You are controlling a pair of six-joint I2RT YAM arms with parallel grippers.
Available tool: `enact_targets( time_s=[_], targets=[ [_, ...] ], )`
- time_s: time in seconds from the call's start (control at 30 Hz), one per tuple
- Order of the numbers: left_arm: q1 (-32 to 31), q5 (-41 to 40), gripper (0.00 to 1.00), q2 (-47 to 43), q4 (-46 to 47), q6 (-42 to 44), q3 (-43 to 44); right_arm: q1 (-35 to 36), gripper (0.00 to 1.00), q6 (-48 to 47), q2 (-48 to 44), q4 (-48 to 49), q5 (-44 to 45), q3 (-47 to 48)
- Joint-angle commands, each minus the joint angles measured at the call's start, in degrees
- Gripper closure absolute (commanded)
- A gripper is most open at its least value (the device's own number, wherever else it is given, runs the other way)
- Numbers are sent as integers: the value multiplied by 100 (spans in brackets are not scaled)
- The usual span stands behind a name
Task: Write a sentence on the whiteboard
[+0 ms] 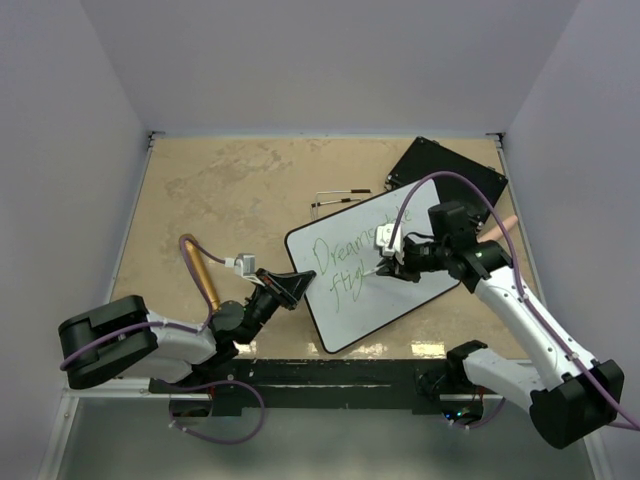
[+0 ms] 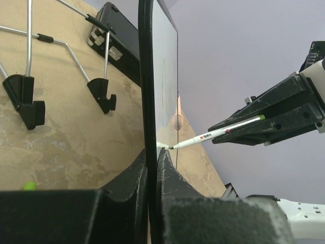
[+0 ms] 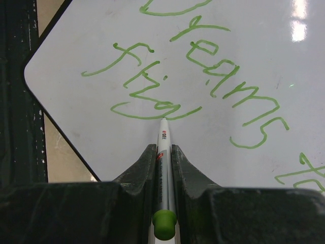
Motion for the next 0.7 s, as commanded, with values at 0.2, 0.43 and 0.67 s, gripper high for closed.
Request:
enact_targets(
  time_s=[0.2, 0.43, 0.67],
  targets=[
    [-10, 199, 100, 112, 119, 746, -1, 318, 100, 6, 74, 2, 485, -80],
    [-10, 199, 100, 50, 119, 746, -63, 178, 100, 173, -93, 80, 343, 307],
    [-10, 199, 100, 33, 137, 737, -98, 134, 100, 384, -76, 327, 554, 219]
  ],
)
